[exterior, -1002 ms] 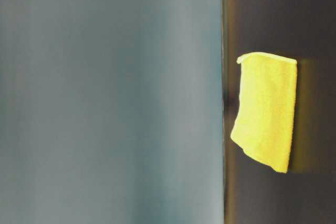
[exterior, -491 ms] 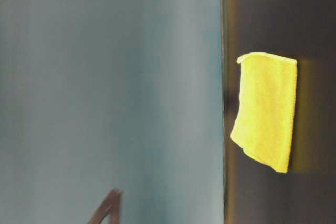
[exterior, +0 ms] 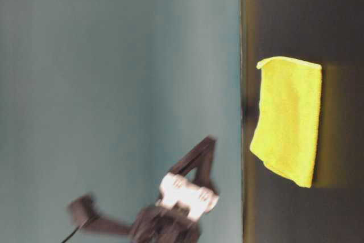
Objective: Push a yellow cloth with the left arm to wipe the desk.
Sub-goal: 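Reach the left gripper forward and lower it onto the yellow cloth, then press the left gripper on the cloth and drag it down-left across the table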
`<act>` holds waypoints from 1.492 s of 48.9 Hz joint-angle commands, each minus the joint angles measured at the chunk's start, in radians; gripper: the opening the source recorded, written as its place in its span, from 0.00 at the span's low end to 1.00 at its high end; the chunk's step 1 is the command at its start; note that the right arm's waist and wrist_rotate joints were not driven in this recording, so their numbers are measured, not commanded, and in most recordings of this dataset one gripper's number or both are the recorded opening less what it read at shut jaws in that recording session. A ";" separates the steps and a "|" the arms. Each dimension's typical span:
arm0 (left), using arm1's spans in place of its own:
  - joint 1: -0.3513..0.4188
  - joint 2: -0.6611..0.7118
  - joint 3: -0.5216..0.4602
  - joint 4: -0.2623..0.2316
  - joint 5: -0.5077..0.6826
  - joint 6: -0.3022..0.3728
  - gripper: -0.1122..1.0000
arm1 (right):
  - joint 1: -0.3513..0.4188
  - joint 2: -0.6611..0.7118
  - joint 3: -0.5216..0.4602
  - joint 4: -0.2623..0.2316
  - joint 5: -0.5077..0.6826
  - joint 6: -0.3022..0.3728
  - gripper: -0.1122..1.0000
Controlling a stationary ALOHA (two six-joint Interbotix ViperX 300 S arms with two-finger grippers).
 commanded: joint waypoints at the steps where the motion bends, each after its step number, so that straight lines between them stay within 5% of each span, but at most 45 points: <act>1: 0.009 0.092 -0.063 0.002 -0.012 0.003 0.86 | 0.000 0.008 -0.018 0.002 -0.003 0.000 0.10; 23: 0.012 0.321 -0.184 0.003 -0.008 0.012 0.86 | 0.000 0.006 -0.012 0.002 -0.005 0.002 0.10; 37: -0.023 0.307 -0.104 0.003 -0.017 0.009 0.86 | 0.000 0.006 -0.011 0.002 -0.005 0.002 0.10; 73: -0.258 0.149 0.160 0.003 -0.051 -0.003 0.86 | 0.000 0.008 0.003 0.002 -0.008 0.000 0.10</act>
